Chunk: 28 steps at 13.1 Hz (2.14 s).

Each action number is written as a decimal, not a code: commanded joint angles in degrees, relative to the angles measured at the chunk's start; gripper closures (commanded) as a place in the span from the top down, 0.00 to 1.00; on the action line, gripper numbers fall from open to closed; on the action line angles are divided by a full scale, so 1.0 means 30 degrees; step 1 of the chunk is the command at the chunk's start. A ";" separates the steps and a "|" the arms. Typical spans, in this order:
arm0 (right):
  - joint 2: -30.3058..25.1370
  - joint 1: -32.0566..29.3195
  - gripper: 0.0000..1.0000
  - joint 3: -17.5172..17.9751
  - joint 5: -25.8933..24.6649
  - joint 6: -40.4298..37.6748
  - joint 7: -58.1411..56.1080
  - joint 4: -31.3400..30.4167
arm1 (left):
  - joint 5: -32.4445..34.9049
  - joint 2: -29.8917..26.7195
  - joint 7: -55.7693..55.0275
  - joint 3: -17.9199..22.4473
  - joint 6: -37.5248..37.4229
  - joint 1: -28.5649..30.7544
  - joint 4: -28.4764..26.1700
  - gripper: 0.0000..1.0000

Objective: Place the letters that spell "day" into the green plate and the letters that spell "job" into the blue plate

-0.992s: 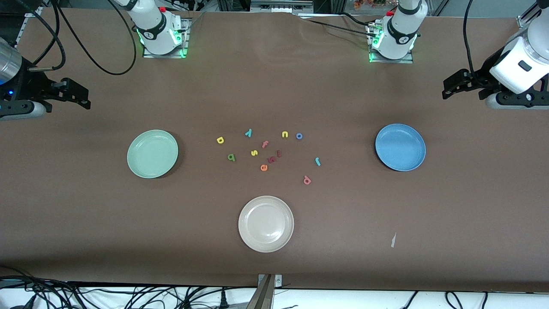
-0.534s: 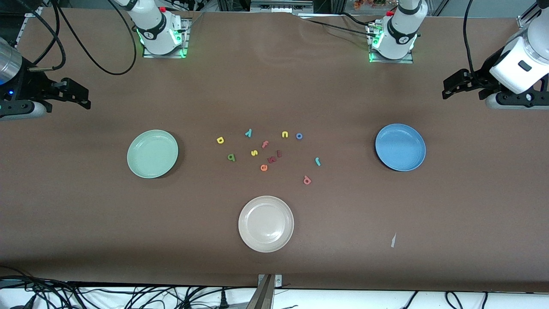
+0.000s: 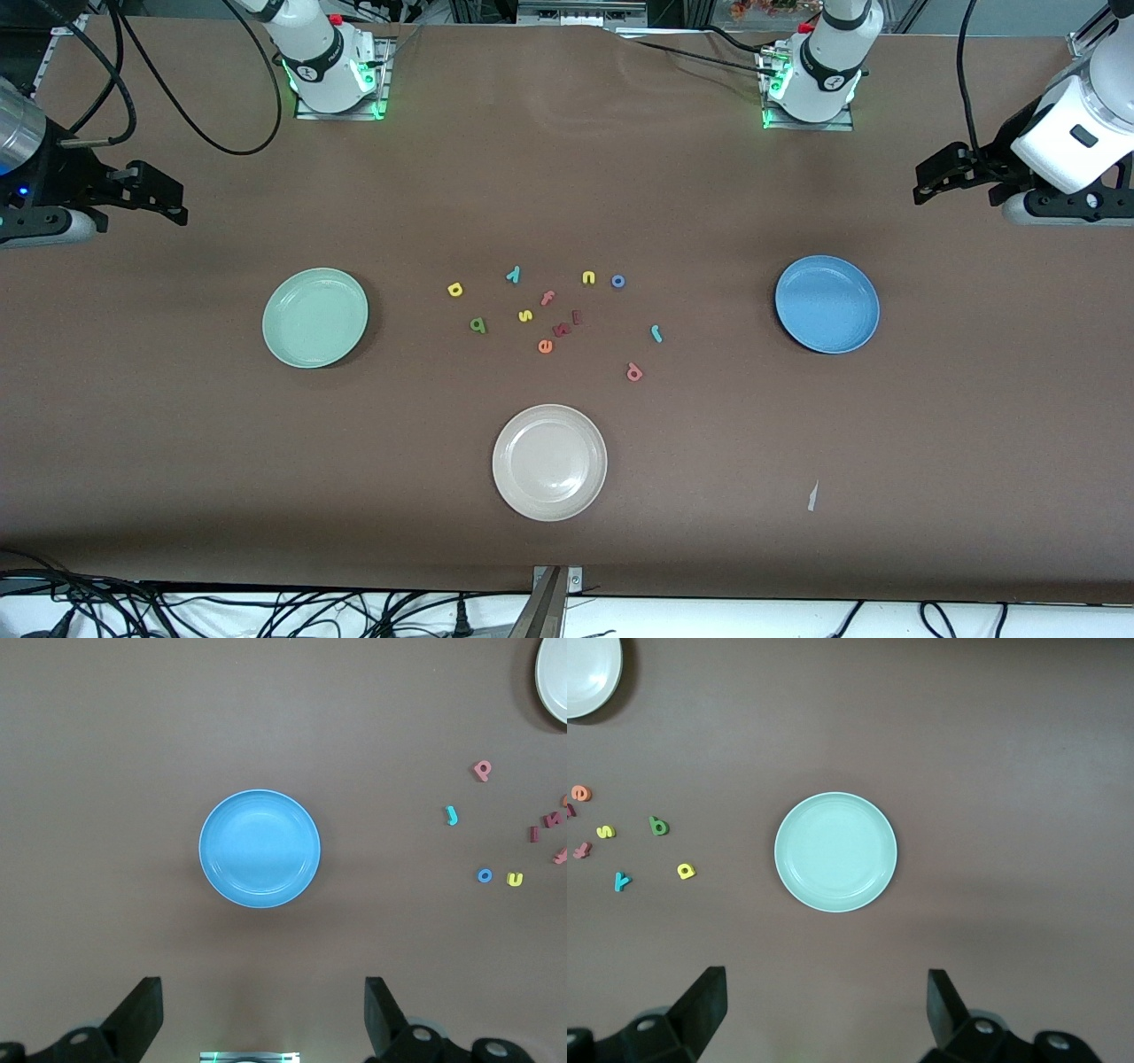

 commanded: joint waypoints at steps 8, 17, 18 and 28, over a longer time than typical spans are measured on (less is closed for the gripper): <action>-0.0033 0.0096 1.00 0.0021 0.0245 -0.0446 -0.0111 0.0213 | 0.0795 0.0140 0.1187 -0.0051 -0.0339 -0.0081 0.0431 1.00; -0.0120 0.0184 1.00 0.0050 0.0245 -0.0475 0.0035 0.0242 | 0.0766 0.0140 0.1187 -0.0051 -0.0339 -0.0053 0.0431 1.00; -0.0179 0.0184 1.00 0.0050 0.0245 -0.0475 0.0035 0.0242 | 0.0766 0.0140 0.1187 -0.0051 -0.0340 -0.0053 0.0431 1.00; -0.0150 0.0184 1.00 0.0108 0.0099 -0.0709 -0.0141 0.0242 | 0.0737 0.0140 0.1245 -0.0021 -0.0340 0.0065 0.0401 1.00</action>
